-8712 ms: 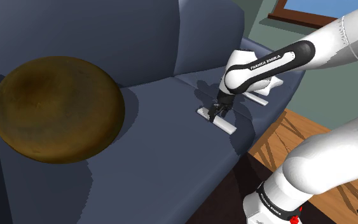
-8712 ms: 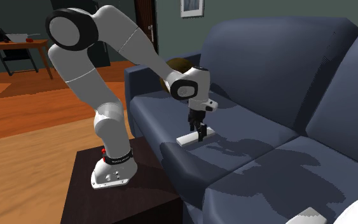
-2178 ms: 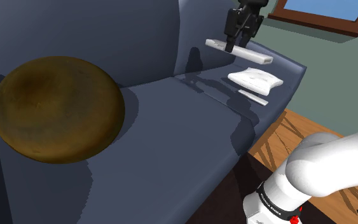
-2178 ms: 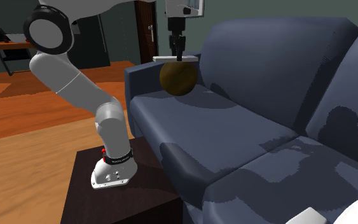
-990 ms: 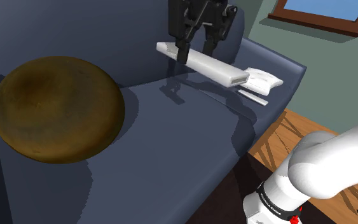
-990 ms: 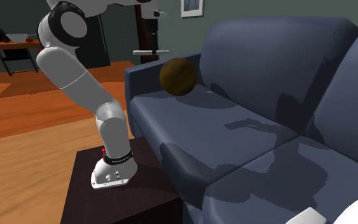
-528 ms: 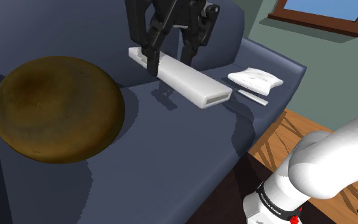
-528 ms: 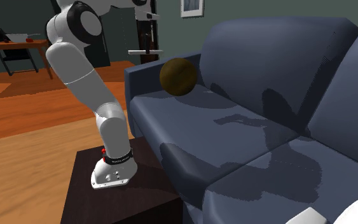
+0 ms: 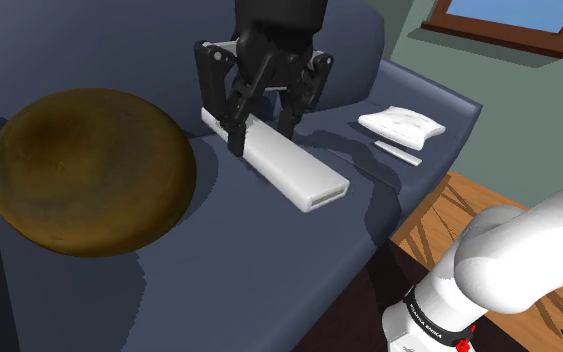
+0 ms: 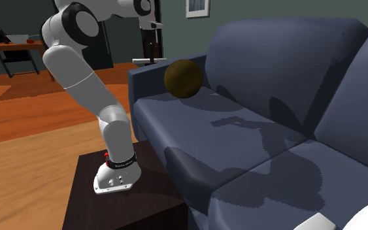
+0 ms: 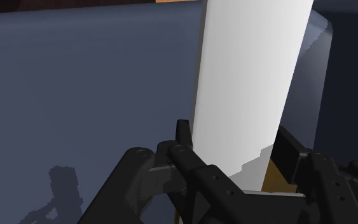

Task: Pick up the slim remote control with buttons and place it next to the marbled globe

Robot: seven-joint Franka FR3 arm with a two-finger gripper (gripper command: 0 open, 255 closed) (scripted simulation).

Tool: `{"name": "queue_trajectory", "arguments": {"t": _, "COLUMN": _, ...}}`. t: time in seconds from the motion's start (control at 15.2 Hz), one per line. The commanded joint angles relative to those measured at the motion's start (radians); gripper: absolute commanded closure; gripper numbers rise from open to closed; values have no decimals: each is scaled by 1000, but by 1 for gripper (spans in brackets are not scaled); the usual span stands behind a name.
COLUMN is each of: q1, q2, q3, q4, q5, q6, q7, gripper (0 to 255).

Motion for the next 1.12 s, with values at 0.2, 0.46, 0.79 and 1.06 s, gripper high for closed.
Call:
{"name": "queue_trajectory", "arguments": {"t": 0.2, "q1": 6, "q2": -17, "q3": 5, "q4": -81, "q5": 11, "q6": 67, "q7": -9, "gripper": 255}}
{"name": "queue_trajectory", "arguments": {"t": 0.46, "q1": 12, "q2": -30, "q3": 9, "q4": -144, "q5": 20, "q6": 118, "q7": -16, "gripper": 255}}
{"name": "queue_trajectory", "arguments": {"t": 0.79, "q1": 18, "q2": -41, "q3": 17, "q4": -219, "q5": 31, "q6": 183, "q7": -23, "gripper": 255}}
{"name": "queue_trajectory", "arguments": {"t": 1.06, "q1": 22, "q2": -45, "q3": 27, "q4": -274, "q5": 39, "q6": 235, "q7": -26, "gripper": 255}}
